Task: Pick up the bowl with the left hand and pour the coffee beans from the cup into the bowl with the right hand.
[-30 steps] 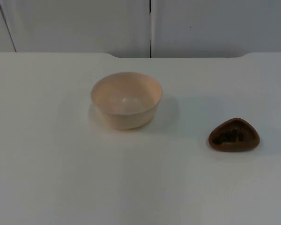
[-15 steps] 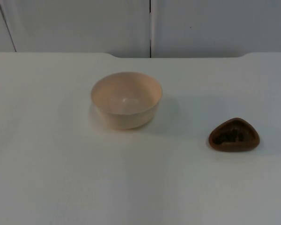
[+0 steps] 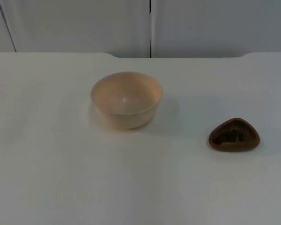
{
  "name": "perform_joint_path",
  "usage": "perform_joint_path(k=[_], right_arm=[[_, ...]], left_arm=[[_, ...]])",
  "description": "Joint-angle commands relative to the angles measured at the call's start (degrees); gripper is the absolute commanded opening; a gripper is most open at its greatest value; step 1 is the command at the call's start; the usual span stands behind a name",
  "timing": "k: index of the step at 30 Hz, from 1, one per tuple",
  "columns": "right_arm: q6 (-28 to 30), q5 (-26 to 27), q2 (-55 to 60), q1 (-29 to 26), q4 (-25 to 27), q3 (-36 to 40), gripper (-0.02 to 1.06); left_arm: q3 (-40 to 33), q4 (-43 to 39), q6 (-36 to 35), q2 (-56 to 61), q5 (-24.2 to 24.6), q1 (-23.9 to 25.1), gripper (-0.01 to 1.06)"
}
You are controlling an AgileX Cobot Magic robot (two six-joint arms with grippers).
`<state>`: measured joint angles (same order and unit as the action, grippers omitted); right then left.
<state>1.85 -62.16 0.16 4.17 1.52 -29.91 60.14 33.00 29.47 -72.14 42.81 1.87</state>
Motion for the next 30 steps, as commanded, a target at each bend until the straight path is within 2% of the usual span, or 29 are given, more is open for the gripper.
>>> perform_joint_path(k=[1, 10, 13, 23, 30], right_arm=[[0.1, 0.4, 0.2, -0.4, 0.1, 0.3, 1.05], [0.1, 0.4, 0.2, -0.4, 0.1, 0.3, 1.05], [0.1, 0.4, 0.2, -0.4, 0.1, 0.3, 1.05], [0.1, 0.4, 0.2, -0.4, 0.1, 0.3, 1.05], [0.0, 0.4, 0.2, -0.4, 0.1, 0.3, 1.05]], left_arm=[[1.3, 0.4, 0.7, -2.3, -0.2, -2.4, 1.05], [4.3, -1.9, -2.1, -11.4, -2.9, -7.5, 1.05], [5.8, -2.9, -4.5, -15.3, -3.2, -7.8, 1.05], [9.5, -2.7, -5.9, -25.2, -3.7, -7.8, 1.05], [15.1, -2.7, -9.1, -32.7, -1.7, -8.0, 1.05]])
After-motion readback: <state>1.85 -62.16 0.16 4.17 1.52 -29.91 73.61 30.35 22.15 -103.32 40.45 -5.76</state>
